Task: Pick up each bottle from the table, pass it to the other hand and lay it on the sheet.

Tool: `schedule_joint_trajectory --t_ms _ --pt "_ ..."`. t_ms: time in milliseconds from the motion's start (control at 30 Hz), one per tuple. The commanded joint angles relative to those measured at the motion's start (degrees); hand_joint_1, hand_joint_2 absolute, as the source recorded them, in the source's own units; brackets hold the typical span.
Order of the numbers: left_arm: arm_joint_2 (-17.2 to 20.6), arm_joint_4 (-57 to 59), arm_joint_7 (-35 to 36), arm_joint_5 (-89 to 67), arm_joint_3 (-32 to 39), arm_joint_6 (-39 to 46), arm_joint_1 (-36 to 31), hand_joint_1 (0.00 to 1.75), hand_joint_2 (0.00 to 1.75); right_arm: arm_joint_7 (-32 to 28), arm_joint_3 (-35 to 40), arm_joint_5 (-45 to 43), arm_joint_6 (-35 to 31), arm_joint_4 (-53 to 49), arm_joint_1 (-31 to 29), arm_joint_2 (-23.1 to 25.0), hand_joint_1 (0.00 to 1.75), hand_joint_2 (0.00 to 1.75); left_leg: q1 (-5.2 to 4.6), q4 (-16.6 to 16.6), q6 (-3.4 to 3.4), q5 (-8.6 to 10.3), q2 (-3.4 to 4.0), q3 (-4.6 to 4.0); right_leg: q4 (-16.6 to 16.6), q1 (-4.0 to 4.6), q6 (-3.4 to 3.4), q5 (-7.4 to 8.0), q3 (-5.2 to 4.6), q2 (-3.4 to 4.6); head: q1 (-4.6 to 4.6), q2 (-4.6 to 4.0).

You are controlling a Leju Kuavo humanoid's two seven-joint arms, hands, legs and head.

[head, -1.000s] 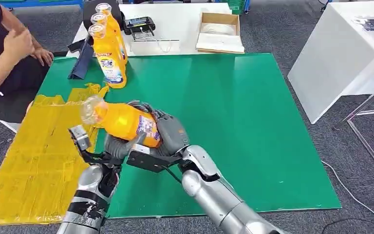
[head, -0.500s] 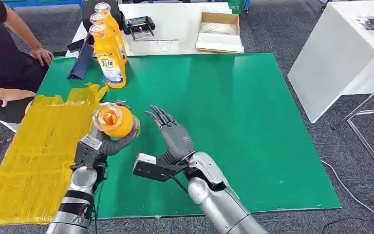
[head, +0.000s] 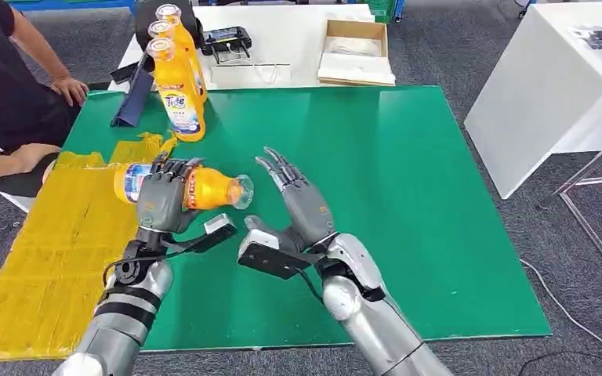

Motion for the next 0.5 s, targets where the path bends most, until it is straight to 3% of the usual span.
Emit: schedule_joint_trajectory --t_ms 33,167,500 --pt "1.99 23.44 9.60 -8.19 -8.81 -2.14 -11.12 1.75 1.75 -0.20 -3.17 -1.08 1.81 -1.17 -1.64 -6.27 0.00 0.00 -0.01 -0.07 0.00 0.03 -0.36 0.20 -0.04 -0.06 -0.02 -0.05 0.26 -0.04 0.00 0.00" --pt "3.52 29.40 13.88 -10.41 -9.64 -7.20 -14.18 1.75 1.75 -0.04 -2.86 -0.41 2.33 -1.40 -1.03 -6.33 0.00 0.00 0.03 -0.08 -0.03 -0.02 -0.22 0.27 -0.05 -0.02 -0.02 -0.05 0.30 0.08 0.00 0.00" --pt "3.68 30.11 13.51 -10.18 -9.53 -6.89 -14.58 1.75 1.75 -0.03 -2.88 -0.35 2.36 -1.42 -0.97 -6.32 0.00 0.00 0.08 -0.04 -0.01 -0.06 -0.22 0.33 -0.01 0.01 0.00 -0.07 0.34 0.22 -0.02 0.00"
